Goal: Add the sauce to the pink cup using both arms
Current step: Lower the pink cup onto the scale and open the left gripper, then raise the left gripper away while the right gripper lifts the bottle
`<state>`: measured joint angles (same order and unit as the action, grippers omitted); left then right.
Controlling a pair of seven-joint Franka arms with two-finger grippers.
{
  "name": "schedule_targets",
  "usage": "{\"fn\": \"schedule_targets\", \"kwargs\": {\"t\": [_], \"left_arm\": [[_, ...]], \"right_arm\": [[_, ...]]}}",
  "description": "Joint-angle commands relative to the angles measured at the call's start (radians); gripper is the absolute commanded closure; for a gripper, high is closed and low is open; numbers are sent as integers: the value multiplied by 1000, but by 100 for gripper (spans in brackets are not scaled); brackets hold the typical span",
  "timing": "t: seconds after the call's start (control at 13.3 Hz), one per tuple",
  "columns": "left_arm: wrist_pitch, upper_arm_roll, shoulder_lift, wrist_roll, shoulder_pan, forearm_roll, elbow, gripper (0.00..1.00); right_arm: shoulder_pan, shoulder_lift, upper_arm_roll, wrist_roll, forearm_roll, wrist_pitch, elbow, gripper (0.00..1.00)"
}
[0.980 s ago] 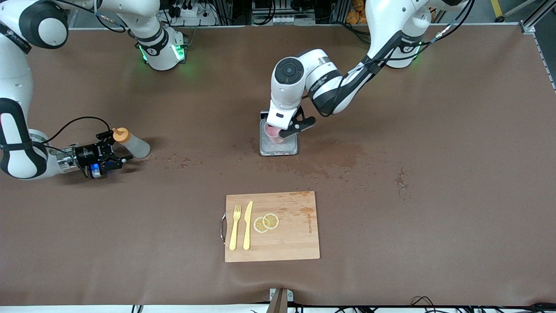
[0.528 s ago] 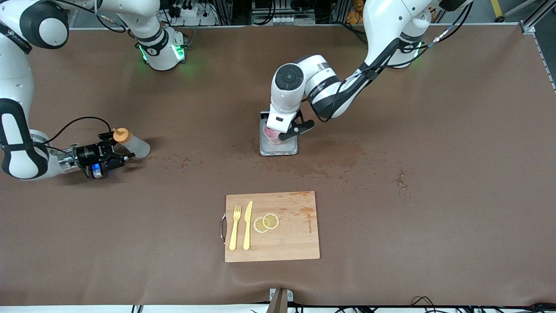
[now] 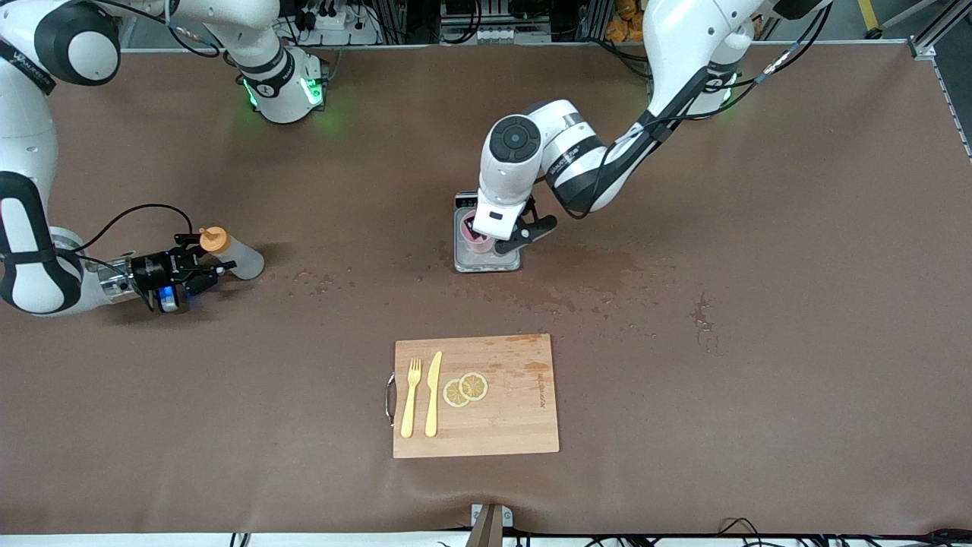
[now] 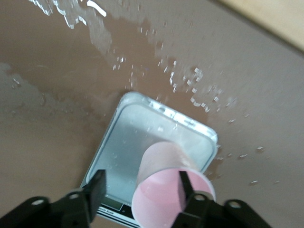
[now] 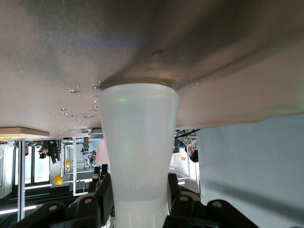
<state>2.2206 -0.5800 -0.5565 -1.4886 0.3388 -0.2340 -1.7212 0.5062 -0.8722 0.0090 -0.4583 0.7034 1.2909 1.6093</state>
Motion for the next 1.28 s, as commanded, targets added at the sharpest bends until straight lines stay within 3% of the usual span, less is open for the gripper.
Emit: {"fn": "schedule_targets", "kwargs": {"t": [0.0,0.3,0.6,0.9,1.21], "left_arm": [[-64,-1,110,-24,-38,-27,3,0],[-159,-1,158,14,-125,-28,109,0],[-294,-9,161,281,-282,-19,232,0],[-353,-12,173,449,-401,-13,253,0],[-462,-11,233,672,-520,5,253,0]], "right_arm": [[-3,24,-4,-45,18,-64,-32,64],[-27,64,0,-169,19,-102,-60,64],[-86,162,12,-327,21,-108,-62,63],[-184,284,19,-523,21,-91,-68,63],[-241,332,17,-641,18,-84,-83,63]]}}
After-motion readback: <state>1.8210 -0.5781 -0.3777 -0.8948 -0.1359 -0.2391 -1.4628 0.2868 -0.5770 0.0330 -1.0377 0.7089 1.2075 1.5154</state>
